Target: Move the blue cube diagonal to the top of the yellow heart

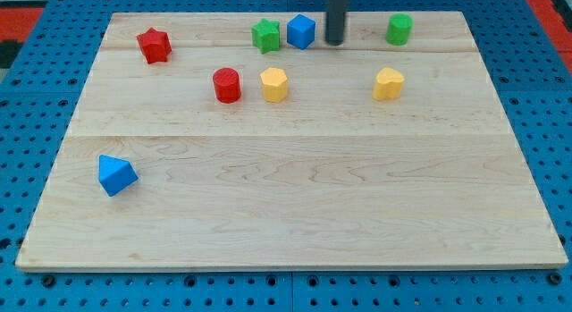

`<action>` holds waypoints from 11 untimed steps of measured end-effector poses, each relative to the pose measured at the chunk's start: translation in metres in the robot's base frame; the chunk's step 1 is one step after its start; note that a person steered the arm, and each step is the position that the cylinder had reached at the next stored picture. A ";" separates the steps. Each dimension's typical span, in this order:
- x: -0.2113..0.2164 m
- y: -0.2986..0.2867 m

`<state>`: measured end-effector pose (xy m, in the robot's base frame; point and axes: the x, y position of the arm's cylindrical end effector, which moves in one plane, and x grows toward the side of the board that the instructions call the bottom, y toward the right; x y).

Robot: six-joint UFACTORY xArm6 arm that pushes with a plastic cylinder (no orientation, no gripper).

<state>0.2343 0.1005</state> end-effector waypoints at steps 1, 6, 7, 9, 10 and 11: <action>-0.043 0.055; -0.011 0.128; -0.014 0.047; 0.091 -0.035; 0.078 -0.104; 0.060 -0.108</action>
<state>0.2940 -0.0072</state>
